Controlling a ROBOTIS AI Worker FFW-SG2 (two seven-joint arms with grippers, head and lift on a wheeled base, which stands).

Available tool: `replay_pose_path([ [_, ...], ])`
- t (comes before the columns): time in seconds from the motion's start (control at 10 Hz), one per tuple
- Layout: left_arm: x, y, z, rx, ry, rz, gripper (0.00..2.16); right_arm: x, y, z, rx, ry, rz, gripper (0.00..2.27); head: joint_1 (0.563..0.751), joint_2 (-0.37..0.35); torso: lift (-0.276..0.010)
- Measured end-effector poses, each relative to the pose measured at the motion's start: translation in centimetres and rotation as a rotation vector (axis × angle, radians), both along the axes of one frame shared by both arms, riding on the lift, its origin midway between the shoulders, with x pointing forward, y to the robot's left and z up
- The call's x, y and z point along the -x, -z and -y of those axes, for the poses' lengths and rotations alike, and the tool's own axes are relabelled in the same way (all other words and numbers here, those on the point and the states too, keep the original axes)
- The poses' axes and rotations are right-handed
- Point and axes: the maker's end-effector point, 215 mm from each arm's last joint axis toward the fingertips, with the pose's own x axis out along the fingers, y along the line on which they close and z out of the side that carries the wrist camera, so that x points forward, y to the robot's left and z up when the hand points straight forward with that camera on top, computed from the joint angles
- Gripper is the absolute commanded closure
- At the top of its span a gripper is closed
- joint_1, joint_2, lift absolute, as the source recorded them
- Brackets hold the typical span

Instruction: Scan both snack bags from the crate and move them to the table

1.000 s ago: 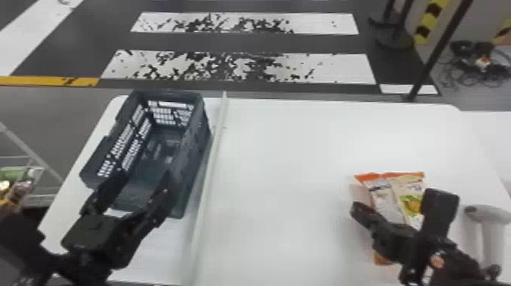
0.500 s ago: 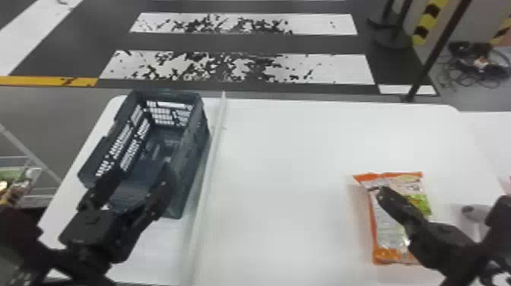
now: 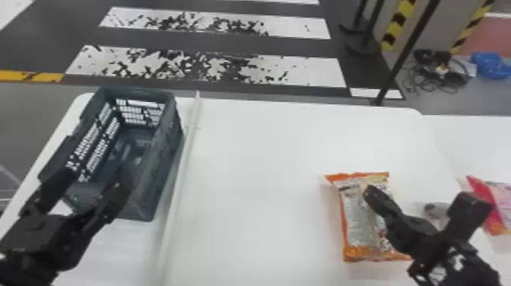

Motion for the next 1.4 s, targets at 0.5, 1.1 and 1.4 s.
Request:
replay_pose_path([
  [0.5, -0.5, 0.0, -1.6, 0.006, -0.024, 0.006, 0.08, -0.3, 5.2, 1.3, 0.014, 0.039, -0.02, 2.21, 0.695, -0.059, -0.087],
  [1.1, -1.2, -0.6, -1.5, 0.01, -0.024, 0.025, 0.08, 0.9, -2.6, 2.5, 0.012, 0.013, 0.079, 0.03, 0.695, -0.079, -0.087],
  [1.4, -1.5, -0.2, -2.2, -0.016, -0.055, 0.02, 0.08, 3.2, -5.5, 6.6, 0.084, 0.027, 0.068, 0.05, 0.695, -0.129, -0.087],
])
